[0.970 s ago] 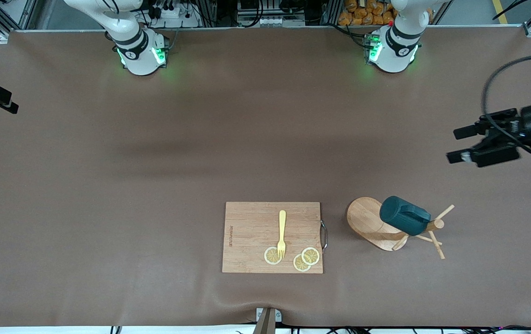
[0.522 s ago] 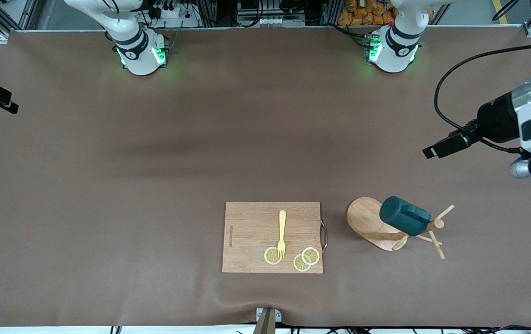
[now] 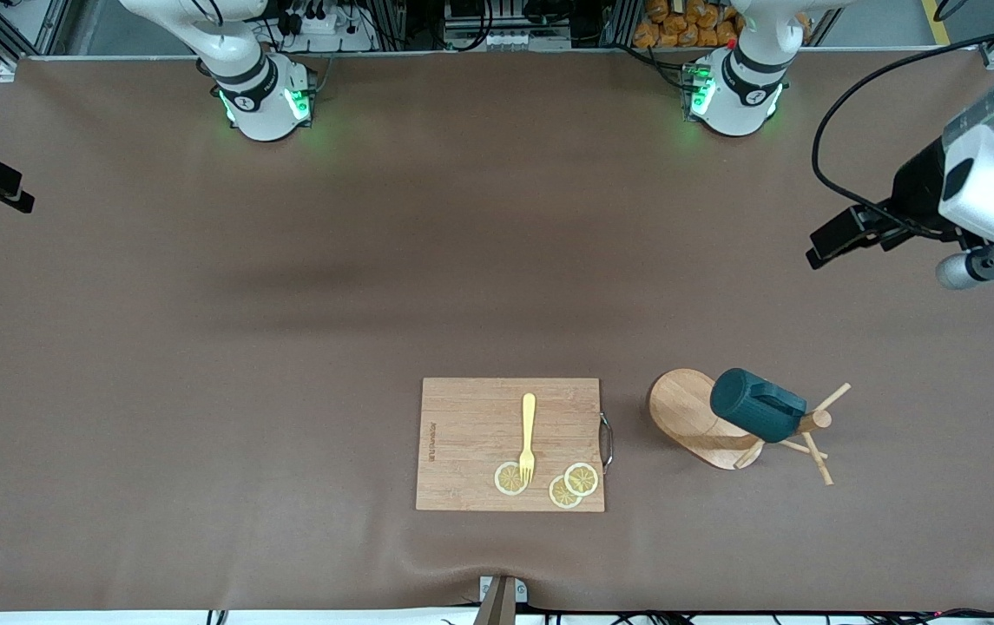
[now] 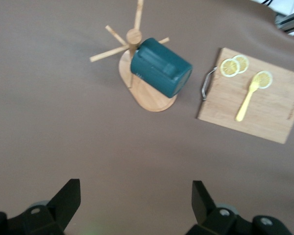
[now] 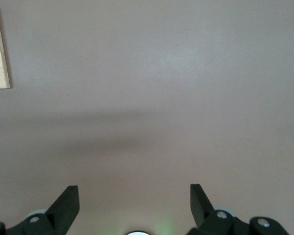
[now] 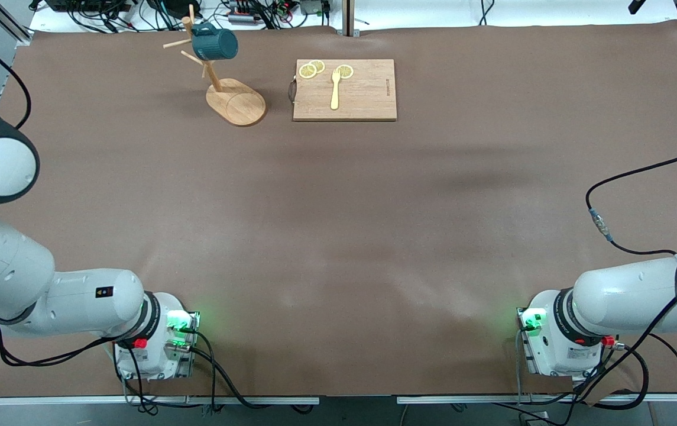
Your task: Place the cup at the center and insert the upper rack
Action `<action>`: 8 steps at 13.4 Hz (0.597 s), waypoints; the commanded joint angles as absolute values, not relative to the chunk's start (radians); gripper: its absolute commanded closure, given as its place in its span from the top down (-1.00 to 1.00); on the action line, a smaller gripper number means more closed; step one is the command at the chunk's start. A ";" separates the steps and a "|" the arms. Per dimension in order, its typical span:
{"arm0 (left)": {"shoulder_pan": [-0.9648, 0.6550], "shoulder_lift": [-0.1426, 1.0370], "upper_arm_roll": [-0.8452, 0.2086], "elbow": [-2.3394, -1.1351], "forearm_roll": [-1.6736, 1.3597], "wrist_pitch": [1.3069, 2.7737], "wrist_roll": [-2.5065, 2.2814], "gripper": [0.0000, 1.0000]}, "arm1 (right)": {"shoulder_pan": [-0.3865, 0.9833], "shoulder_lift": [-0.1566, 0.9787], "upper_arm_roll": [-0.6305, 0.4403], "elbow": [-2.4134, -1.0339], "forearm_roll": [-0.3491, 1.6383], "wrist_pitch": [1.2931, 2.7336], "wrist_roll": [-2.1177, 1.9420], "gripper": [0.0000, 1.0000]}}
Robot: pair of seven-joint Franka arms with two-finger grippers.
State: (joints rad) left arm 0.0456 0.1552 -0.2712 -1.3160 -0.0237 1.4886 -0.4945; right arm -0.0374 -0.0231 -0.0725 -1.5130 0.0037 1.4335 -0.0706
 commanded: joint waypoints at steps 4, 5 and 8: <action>-0.075 0.031 -0.069 -1.478 -0.005 1.505 -0.304 1.00 | -0.037 -0.034 -0.068 -1.519 -0.005 1.436 -0.063 1.00; -0.074 0.014 -0.058 -1.506 -0.005 1.520 -0.290 1.00 | -0.037 -0.035 -0.067 -1.519 -0.005 1.436 -0.063 1.00; -0.071 -0.008 -0.055 -1.546 -0.003 1.552 -0.281 1.00 | -0.038 -0.035 -0.067 -1.517 -0.006 1.436 -0.064 1.00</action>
State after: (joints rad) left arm -0.0617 0.0451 -0.0623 -1.4766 -0.0231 1.5140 -0.2986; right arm -0.0373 -0.0231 -0.0724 -1.5130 0.0035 1.4336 -0.0706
